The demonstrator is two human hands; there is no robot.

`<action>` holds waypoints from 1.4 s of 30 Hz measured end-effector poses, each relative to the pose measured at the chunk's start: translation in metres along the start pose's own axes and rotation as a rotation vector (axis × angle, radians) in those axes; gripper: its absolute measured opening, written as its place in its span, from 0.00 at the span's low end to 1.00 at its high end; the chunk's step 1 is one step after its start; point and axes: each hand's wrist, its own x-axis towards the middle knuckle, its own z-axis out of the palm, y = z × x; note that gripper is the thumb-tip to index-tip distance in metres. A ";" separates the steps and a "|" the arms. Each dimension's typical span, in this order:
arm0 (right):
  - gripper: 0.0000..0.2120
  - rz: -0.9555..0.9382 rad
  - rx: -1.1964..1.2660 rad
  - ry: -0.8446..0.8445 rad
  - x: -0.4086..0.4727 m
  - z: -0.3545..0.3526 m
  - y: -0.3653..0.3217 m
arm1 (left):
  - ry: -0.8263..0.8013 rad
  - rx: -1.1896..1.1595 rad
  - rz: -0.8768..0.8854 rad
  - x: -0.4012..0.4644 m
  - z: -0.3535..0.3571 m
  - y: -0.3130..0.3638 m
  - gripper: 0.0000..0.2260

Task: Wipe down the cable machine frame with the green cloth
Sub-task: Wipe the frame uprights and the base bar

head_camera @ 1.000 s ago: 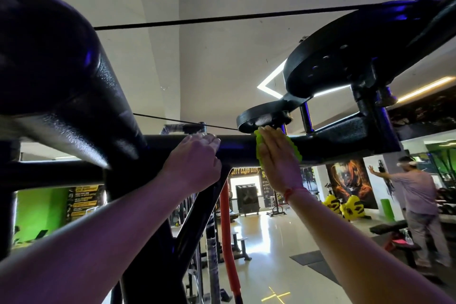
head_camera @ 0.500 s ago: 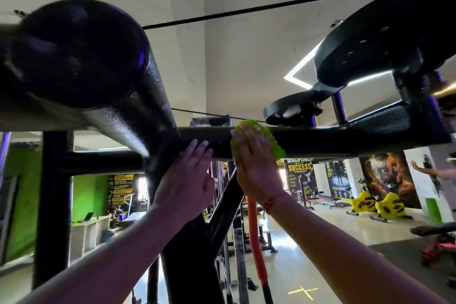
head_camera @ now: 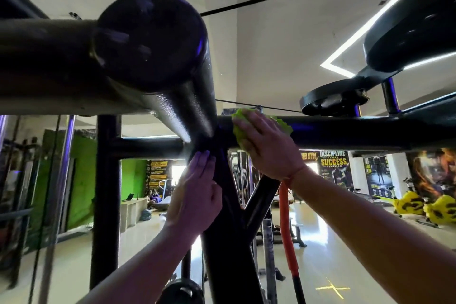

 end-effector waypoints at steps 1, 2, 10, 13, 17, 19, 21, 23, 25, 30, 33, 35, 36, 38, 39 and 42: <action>0.24 0.116 0.037 0.024 -0.002 0.005 -0.009 | 0.009 -0.018 -0.016 -0.002 0.000 -0.001 0.29; 0.24 0.125 0.039 0.026 -0.006 0.013 -0.021 | 0.016 -0.030 -0.028 -0.005 0.002 -0.003 0.29; 0.23 -0.200 0.231 -0.054 -0.030 0.034 -0.041 | 0.077 -0.312 -0.175 -0.044 0.008 -0.013 0.27; 0.20 -0.383 0.251 -0.108 -0.044 0.041 -0.050 | 0.066 -0.464 -0.297 -0.055 0.002 -0.003 0.27; 0.19 -0.431 0.206 -0.112 -0.022 0.034 -0.038 | 0.065 -0.686 -0.493 -0.070 0.008 0.000 0.28; 0.19 -0.353 0.228 -0.093 -0.028 0.038 -0.048 | 0.060 -0.815 -0.578 -0.076 0.014 -0.003 0.27; 0.19 -0.446 0.211 -0.150 -0.043 0.042 -0.057 | 0.061 -0.907 -0.635 -0.079 0.018 -0.005 0.26; 0.20 -0.582 0.181 -0.205 -0.044 0.037 -0.048 | 0.081 -1.002 -0.695 -0.080 0.019 -0.004 0.25; 0.20 -0.534 0.161 -0.177 -0.029 0.032 -0.041 | 0.098 -1.081 -0.726 -0.081 0.018 -0.003 0.26; 0.22 -0.392 0.196 -0.200 -0.065 0.042 -0.069 | 0.111 -1.203 -0.776 -0.083 0.012 0.008 0.23; 0.23 -0.527 0.167 -0.254 -0.068 0.033 -0.060 | 0.114 -1.245 -0.781 -0.087 0.008 0.011 0.20; 0.24 -0.374 0.170 -0.222 -0.065 0.031 -0.059 | 0.117 -1.273 -0.785 -0.087 0.005 0.013 0.25; 0.24 -0.287 0.180 -0.215 -0.072 0.032 -0.065 | 0.114 -1.277 -0.791 -0.087 0.004 0.014 0.28; 0.25 -0.299 0.180 -0.244 -0.102 0.039 -0.081 | 0.109 -1.252 -0.794 -0.089 0.003 0.013 0.30; 0.24 -0.383 0.165 -0.270 -0.119 0.042 -0.085 | 0.102 -1.224 -0.786 -0.090 0.003 0.012 0.29; 0.22 -0.555 0.150 -0.295 -0.130 0.036 -0.068 | 0.053 -1.052 -0.693 -0.093 0.002 0.012 0.32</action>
